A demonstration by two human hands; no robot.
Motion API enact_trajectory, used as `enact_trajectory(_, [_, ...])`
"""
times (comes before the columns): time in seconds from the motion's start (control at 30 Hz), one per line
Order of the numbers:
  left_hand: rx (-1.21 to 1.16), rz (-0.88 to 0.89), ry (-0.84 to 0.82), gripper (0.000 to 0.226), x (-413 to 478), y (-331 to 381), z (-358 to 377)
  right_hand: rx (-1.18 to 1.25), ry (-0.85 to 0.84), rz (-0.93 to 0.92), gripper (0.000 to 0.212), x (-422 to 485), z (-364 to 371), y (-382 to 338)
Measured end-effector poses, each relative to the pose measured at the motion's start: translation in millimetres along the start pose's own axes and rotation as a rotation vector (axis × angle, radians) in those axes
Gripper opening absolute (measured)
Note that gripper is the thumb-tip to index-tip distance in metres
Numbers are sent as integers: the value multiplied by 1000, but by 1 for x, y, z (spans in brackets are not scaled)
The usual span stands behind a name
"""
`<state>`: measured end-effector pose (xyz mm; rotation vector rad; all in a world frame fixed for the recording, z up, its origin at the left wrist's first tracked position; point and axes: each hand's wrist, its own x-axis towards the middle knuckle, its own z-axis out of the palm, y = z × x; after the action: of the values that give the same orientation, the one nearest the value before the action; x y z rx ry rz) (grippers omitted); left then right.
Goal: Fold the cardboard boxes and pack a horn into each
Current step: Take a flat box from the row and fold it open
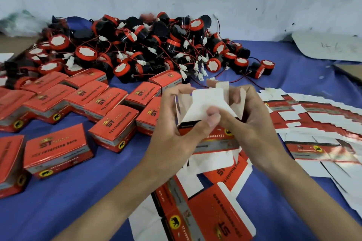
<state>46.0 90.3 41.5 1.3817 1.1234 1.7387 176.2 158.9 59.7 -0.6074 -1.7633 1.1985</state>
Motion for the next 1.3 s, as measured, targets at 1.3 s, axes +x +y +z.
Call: enact_trajectory(1.3, [-65, -196, 62, 35, 7, -22, -4, 258, 229, 235, 20, -18, 31, 37])
